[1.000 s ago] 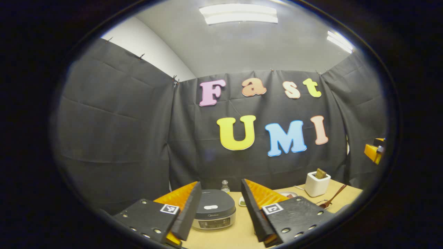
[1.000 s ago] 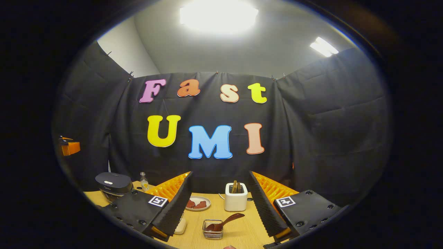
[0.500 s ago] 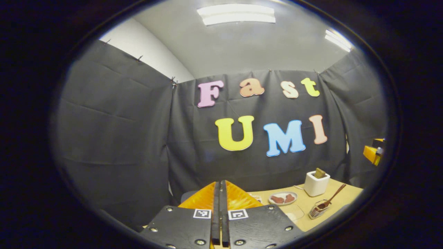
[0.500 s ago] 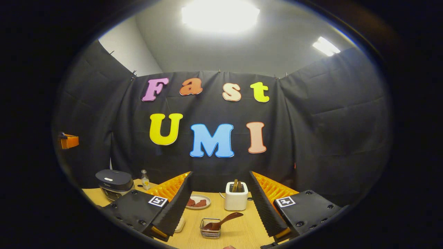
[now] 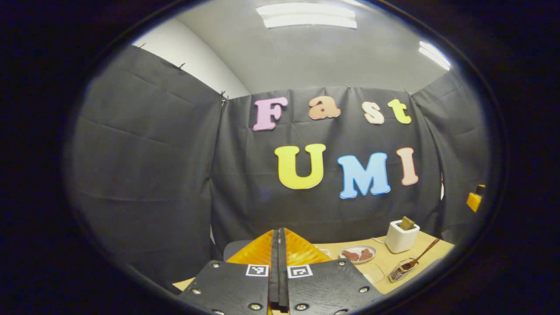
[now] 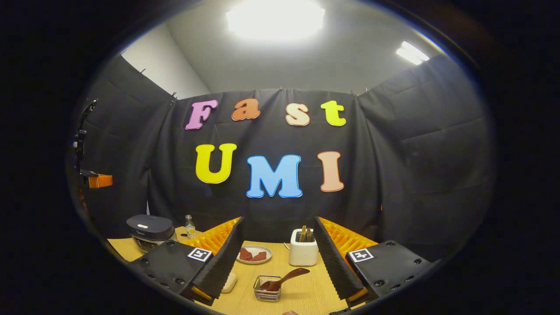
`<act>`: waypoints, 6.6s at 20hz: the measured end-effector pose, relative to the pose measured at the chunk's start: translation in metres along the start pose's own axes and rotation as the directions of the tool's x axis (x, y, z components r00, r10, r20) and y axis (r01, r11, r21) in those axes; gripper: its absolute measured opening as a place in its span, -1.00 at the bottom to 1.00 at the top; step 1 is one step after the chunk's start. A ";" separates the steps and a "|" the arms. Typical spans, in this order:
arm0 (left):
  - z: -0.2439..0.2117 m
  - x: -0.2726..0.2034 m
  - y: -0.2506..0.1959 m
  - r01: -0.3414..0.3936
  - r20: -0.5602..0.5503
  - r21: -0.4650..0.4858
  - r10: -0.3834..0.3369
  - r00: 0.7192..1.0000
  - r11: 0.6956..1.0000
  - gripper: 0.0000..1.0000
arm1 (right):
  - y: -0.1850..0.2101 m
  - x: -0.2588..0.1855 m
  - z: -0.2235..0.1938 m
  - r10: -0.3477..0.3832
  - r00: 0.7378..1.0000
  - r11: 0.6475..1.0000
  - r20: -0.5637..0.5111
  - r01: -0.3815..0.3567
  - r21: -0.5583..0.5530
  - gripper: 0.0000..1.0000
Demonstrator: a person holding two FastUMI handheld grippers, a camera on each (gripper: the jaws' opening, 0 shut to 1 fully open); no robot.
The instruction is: Close the left gripper, press the button to open the rice cooker; take a wooden spoon from the chopstick holder with the right hand, scoop a spoonful of rice and pour it into the rice cooker, then put the wooden spoon back into the chopstick holder.
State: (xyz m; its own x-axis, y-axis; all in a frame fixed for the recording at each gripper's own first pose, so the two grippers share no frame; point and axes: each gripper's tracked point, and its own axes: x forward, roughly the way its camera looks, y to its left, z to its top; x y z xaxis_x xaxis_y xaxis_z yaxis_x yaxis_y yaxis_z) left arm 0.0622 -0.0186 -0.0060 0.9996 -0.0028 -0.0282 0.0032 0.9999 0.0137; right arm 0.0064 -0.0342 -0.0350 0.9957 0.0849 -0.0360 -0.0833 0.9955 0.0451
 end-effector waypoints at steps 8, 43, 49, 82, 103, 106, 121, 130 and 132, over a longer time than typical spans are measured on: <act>-0.062 0.077 0.019 0.034 -0.089 -0.038 -0.038 0.995 0.999 -1.00 | -0.004 0.017 -0.006 -0.101 0.995 0.995 -0.018 0.100 -0.023 0.93; -0.248 0.150 0.030 0.005 -0.372 0.004 -0.003 0.928 1.000 -0.96 | 0.025 0.042 -0.003 -0.117 0.993 0.990 -0.023 0.115 -0.076 0.94; -0.198 0.160 0.035 -0.014 -0.289 0.008 0.016 0.957 1.000 -0.96 | 0.016 0.036 -0.002 -0.121 0.992 0.991 -0.017 0.120 -0.063 0.93; -0.010 -0.003 0.033 -0.017 0.052 0.041 0.015 0.999 0.999 0.69 | -0.009 0.080 -0.117 -0.113 0.962 0.992 -0.248 0.124 0.029 0.94; -0.022 -0.008 0.066 -0.050 0.002 0.033 0.050 0.999 0.998 0.72 | -0.009 0.095 -0.279 -0.026 0.791 0.852 -0.612 0.337 0.400 -0.05; -0.021 -0.009 0.068 -0.053 0.006 0.029 0.053 0.999 0.998 0.67 | 0.001 0.096 -0.276 -0.016 0.780 0.860 -0.625 0.330 0.390 -0.56; -0.028 -0.002 0.094 -0.066 0.001 0.007 0.066 0.998 0.998 0.66 | 0.096 0.140 -0.152 0.070 0.908 0.936 -0.412 0.083 0.341 -0.82; -0.042 0.002 0.132 -0.113 -0.031 0.017 0.113 0.993 0.993 0.66 | 0.186 0.147 -0.207 0.168 0.859 0.971 -0.483 -0.059 0.231 -0.82; -0.042 0.001 0.140 -0.124 -0.031 0.024 0.125 0.992 0.992 0.66 | 0.192 0.148 -0.218 0.142 0.860 0.986 -0.490 -0.082 0.142 -0.82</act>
State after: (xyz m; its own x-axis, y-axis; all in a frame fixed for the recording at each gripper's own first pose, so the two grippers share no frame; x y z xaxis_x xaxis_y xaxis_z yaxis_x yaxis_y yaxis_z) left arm 0.0627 0.1223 -0.0457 0.9908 0.1227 -0.0569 -0.1205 0.9919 0.0410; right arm 0.1290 0.1790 -0.2489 0.8251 0.2351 -0.5138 -0.1582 0.9691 0.1894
